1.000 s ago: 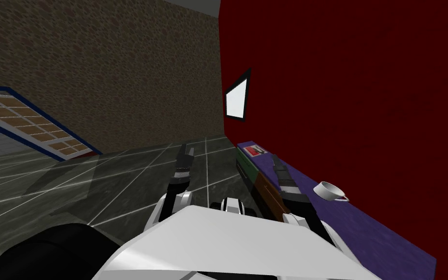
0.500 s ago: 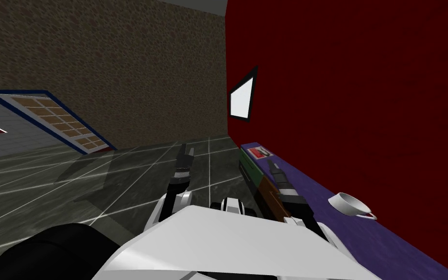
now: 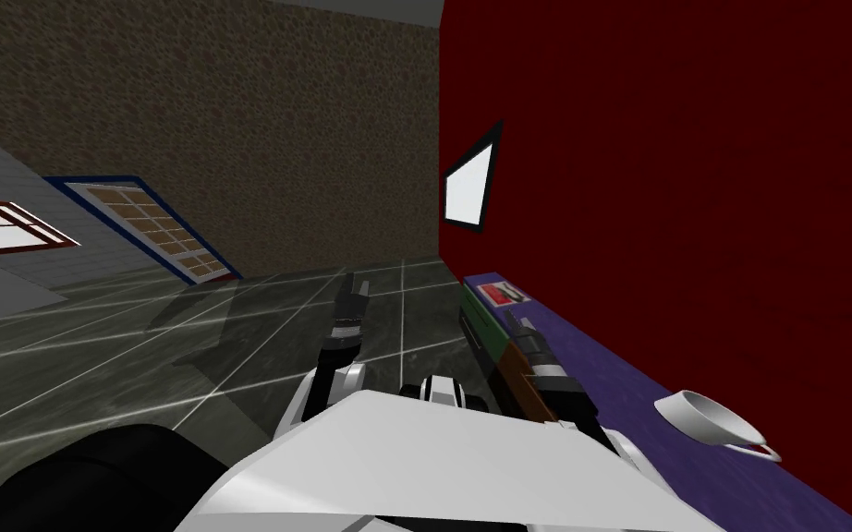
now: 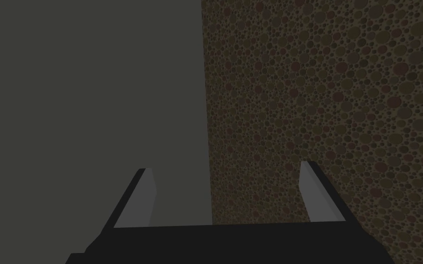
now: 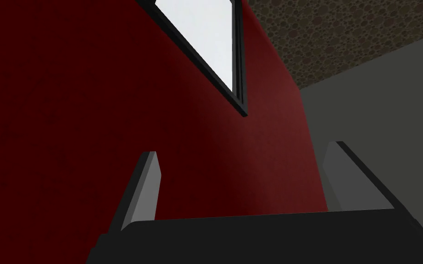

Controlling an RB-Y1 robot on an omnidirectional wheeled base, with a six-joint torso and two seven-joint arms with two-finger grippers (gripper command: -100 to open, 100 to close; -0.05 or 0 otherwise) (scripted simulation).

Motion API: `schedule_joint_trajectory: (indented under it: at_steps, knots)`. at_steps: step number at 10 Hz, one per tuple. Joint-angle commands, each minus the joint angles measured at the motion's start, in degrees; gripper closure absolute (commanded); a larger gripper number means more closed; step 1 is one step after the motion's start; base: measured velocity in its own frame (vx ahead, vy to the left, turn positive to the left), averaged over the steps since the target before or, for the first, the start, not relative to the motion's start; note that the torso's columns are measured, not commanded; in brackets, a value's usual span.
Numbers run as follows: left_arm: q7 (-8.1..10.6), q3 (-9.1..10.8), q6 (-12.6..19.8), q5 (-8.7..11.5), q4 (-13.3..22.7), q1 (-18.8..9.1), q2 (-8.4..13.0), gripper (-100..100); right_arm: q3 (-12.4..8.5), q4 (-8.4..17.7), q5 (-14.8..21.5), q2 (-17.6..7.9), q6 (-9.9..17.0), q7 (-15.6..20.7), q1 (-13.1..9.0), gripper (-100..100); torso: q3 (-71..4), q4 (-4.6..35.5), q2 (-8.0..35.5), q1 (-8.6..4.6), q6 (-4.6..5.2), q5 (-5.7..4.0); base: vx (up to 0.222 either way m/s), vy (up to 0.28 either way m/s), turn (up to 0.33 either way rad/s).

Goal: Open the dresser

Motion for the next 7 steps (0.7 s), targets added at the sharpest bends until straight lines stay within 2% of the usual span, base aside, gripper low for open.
schedule_joint_trajectory:
  at_steps: [1, 2, 3, 4, 5, 6, 7]
  knots:
    - [0.00, 0.00, 0.00, 0.00, 0.00, 0.01, 0.00, 0, -0.16, 2.36, 1.97, -0.60, 0.60, 4.14, 0.12, -100, 0.01, 0.00, 0.03, -0.01, 0.03, 0.00, 0.043, 0.002, 0.147]
    - [0.00, 0.00, 0.00, 0.00, 0.00, 0.00, 0.00, 0, -0.16, 2.36, 1.97, -0.60, 0.60, 4.91, 0.12, -100, 0.01, 0.01, 0.02, -0.01, 0.00, 0.00, 0.037, 0.000, 0.075]
    - [0.00, 0.00, 0.00, 0.00, 0.00, 0.01, 0.00, 0, -0.28, 3.88, 3.32, -1.03, 1.02, 6.93, 0.32, -100, 0.03, 0.01, 0.06, -0.02, 0.04, 0.00, 0.042, 0.000, 0.148]
    - [0.00, 0.00, 0.00, 0.00, 0.00, 0.00, 0.00, 0, -0.28, 3.88, 3.32, -1.03, 1.02, 7.88, 0.32, -100, 0.02, 0.01, 0.04, -0.03, 0.00, -0.01, 0.034, -0.003, 0.087]
    - [0.00, 0.00, 0.00, 0.00, 0.00, 0.00, 0.00, 0, -0.39, 5.47, 4.70, -1.47, 1.46, 9.75, 0.50, -100, 0.03, 0.02, 0.07, -0.02, 0.03, 0.00, 0.037, 0.002, 0.162]
    - [0.00, 0.00, 0.00, 0.00, 0.00, 0.00, 0.00, 0, -0.39, 5.47, 4.70, -1.47, 1.46, 10.92, 0.50, -100, 0.03, 0.01, 0.04, 0.01, 0.00, 0.00, 0.037, 0.000, 0.080]
    - [0.00, 0.00, 0.00, 0.00, 0.00, 0.01, 0.00, 0, -0.51, 7.13, 6.10, -1.94, 1.91, 13.00, 0.68, -100, 0.02, 0.01, 0.05, -0.01, 0.04, 0.01, 0.045, -0.002, 0.118]
